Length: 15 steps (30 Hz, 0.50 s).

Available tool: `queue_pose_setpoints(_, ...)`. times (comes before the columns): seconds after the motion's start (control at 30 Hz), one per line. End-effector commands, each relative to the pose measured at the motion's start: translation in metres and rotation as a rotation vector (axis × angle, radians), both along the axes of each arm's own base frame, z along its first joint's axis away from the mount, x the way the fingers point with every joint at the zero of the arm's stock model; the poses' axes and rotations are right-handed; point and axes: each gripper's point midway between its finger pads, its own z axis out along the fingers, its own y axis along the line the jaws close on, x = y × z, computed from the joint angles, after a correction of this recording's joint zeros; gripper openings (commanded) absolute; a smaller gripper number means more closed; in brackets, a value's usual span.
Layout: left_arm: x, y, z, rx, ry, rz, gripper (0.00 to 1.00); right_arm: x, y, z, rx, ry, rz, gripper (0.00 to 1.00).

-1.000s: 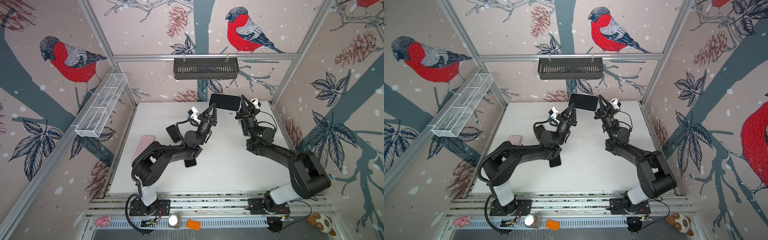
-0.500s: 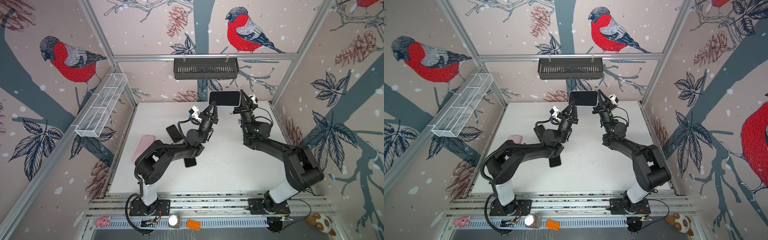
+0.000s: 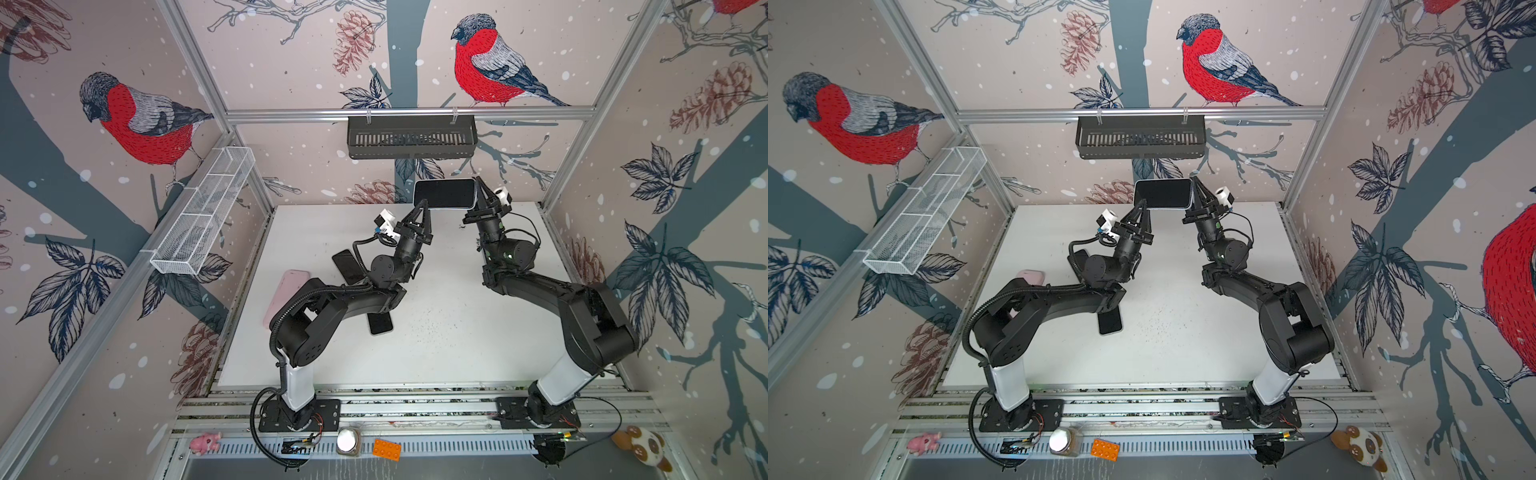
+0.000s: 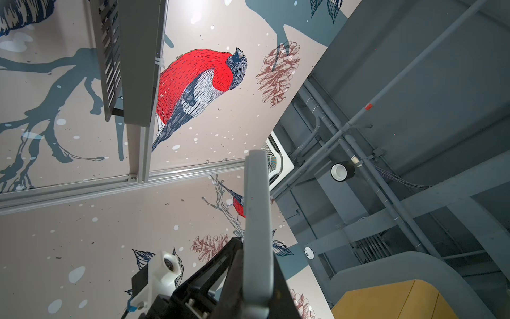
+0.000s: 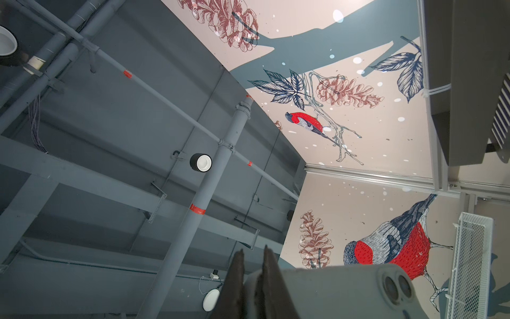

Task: Take the phone out of the phone case
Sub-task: Remove the phone case from the phone.

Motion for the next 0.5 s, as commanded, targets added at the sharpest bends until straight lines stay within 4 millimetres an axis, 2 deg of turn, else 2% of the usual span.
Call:
queue_pose_setpoints(0.0,-0.062,0.003,0.056,-0.075,-0.303,-0.171,0.0,-0.058,0.025,0.015,-0.055,-0.23,0.184,0.02)
queue_pose_setpoints(0.47,-0.07,0.013,0.078,-0.075,-0.375,-0.133,0.0,-0.046,0.03,-0.003,-0.02,-0.142,0.233,0.02)
